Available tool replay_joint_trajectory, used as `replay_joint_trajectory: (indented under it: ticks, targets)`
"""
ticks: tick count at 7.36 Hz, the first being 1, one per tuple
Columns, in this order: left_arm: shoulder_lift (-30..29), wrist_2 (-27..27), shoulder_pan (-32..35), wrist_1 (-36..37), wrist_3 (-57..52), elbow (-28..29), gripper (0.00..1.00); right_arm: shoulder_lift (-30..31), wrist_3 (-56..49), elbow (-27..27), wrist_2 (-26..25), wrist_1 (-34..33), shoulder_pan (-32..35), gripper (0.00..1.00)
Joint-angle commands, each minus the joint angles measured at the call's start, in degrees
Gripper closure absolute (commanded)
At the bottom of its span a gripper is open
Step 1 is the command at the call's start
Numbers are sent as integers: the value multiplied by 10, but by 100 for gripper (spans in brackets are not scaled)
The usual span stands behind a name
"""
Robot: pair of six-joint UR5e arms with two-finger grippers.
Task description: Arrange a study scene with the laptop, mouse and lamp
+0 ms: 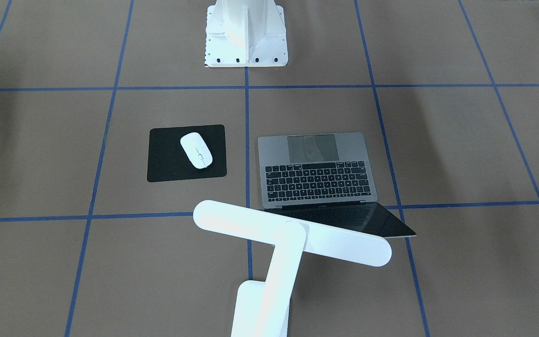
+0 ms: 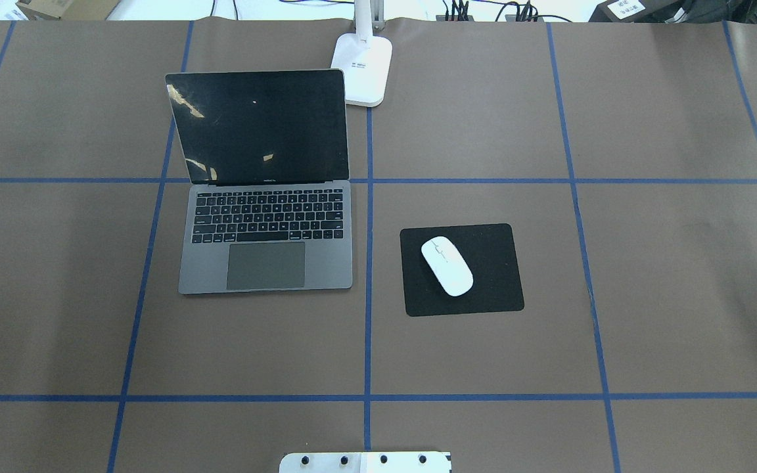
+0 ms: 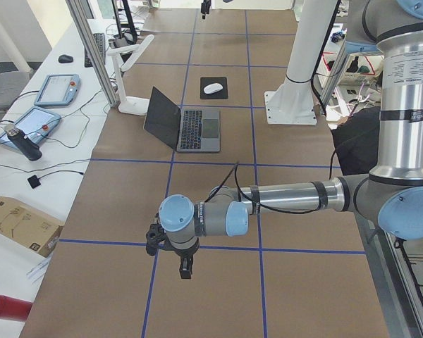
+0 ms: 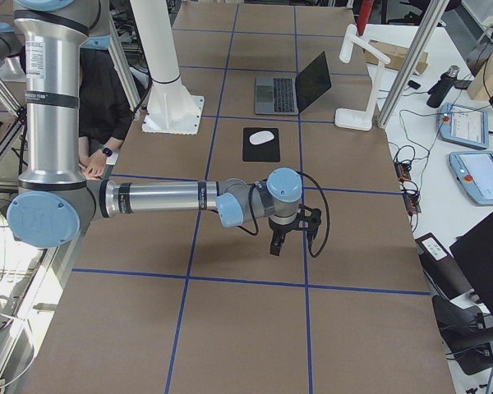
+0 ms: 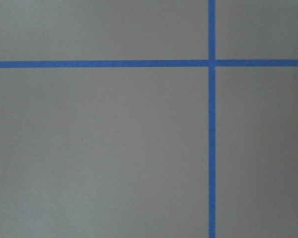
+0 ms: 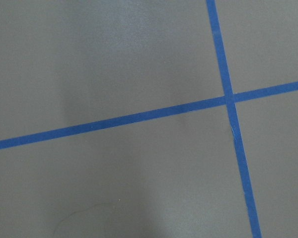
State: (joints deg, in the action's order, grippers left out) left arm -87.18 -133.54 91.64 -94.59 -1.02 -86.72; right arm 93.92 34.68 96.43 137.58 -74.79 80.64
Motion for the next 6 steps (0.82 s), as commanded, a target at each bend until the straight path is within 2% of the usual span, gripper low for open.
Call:
replay_joint_trajectory:
  ticks: [1, 4, 6]
  targets:
    - [-3, -4, -1, -16, 77, -26, 1, 4, -16, 2, 30, -16, 27, 1]
    - [5, -20, -2, -11, 82, -78, 1, -7, -182, 5, 24, -181, 62, 1]
    - [6, -16, -2, -12, 90, -78, 1, -22, -190, 16, 21, -233, 66, 1]
